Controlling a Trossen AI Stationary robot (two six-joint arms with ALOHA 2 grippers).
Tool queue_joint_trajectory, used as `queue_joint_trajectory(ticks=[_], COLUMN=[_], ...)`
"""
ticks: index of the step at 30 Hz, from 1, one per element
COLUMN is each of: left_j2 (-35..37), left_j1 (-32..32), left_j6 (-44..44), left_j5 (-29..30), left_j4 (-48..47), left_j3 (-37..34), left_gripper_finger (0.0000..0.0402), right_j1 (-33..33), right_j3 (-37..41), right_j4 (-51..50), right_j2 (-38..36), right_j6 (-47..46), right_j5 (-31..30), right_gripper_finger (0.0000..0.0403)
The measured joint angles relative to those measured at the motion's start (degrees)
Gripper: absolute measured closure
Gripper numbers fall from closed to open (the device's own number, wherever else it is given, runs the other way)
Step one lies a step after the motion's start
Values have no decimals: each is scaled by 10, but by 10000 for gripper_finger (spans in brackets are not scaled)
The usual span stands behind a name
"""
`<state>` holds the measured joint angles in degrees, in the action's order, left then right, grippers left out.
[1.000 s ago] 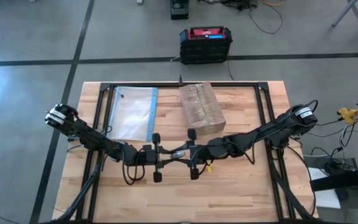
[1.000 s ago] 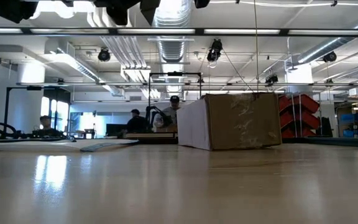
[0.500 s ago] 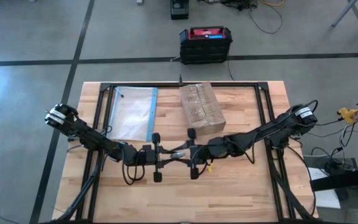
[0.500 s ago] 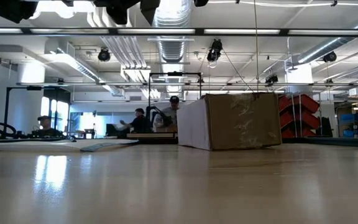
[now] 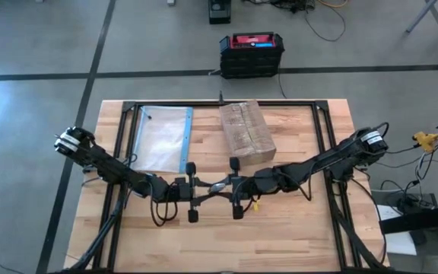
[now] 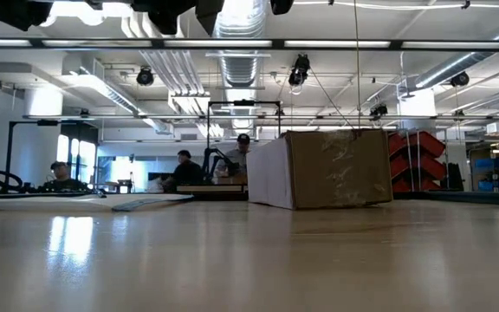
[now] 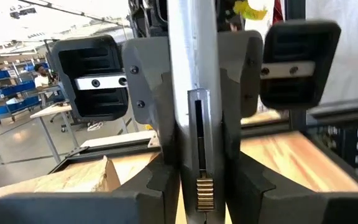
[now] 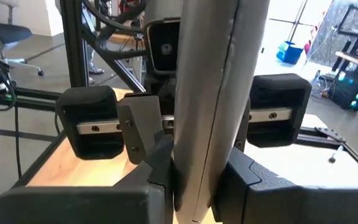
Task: Pack items into zip bag
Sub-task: Open the brown box using the silver cutter blade
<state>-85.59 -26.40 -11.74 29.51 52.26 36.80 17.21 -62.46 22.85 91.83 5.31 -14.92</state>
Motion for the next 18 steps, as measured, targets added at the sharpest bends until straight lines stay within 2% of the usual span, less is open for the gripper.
queue_joint_trajectory(ticks=[3,10,18], left_j2=[8,11,10], left_j1=[0,-1,-1], left_j6=[11,23,34], left_j5=[0,-2,-2], left_j4=[-40,-68,-75], left_j3=[0,0,-1], left_gripper_finger=[300,286,294], right_j1=[3,5,10], right_j3=[2,2,1], right_j4=[-8,-3,4], right_j2=[-2,-5,-7], right_j6=[0,0,3], right_j5=[-2,-2,2], right_gripper_finger=[344,344,344])
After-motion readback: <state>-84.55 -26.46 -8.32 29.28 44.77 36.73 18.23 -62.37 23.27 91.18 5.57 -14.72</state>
